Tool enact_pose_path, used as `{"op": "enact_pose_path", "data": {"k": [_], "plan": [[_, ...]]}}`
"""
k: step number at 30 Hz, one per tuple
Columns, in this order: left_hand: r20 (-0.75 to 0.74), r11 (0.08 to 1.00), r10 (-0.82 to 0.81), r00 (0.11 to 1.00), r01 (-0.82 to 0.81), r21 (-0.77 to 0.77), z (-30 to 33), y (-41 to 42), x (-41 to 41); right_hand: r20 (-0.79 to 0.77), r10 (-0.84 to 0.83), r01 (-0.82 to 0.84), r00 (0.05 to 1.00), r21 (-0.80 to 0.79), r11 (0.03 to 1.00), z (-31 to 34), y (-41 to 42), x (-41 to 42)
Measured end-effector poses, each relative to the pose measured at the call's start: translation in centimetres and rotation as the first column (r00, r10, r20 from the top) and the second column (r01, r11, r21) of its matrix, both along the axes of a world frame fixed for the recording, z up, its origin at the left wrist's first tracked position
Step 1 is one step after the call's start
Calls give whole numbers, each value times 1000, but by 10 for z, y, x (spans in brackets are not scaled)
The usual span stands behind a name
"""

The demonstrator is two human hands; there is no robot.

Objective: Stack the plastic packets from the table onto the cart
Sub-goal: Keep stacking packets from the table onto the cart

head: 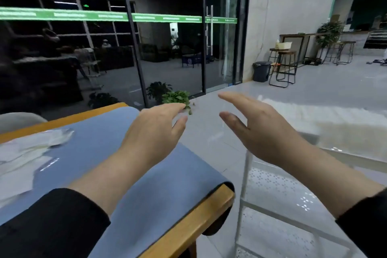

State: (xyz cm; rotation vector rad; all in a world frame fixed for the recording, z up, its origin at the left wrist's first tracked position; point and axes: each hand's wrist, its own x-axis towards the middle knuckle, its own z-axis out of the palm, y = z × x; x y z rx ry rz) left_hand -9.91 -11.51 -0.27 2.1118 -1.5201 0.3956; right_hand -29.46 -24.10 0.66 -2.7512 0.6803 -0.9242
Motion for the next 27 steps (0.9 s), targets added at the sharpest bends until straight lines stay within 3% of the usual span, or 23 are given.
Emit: {"op": "enact_pose_path", "data": {"k": [4,7,12,17,21,25,27], "plan": [[13,970,235,972,-235,53,-3,113,60,-97,257,-255,961,42,966,-8,78,91],[-3,897,430,903,-427,112,-19,217,105,-136,439,-426,888,114,897,-20,147,165],[-59,743,657,752,-631,224,-43,348,141,-287,567,-531,772,199,824,-46,235,272],[-130,676,727,674,-669,309,-51,377,181,-433,629,-508,645,372,777,-71,273,344],[-192,690,706,682,-599,406,-65,373,195,-546,654,-488,523,438,755,-86,268,367],[-320,756,649,690,-540,370,-71,383,196,-475,660,-497,582,434,751,-97,271,375],[-299,768,627,719,-508,390,-72,385,195,-451,668,-533,592,403,744,-97,277,377]]}}
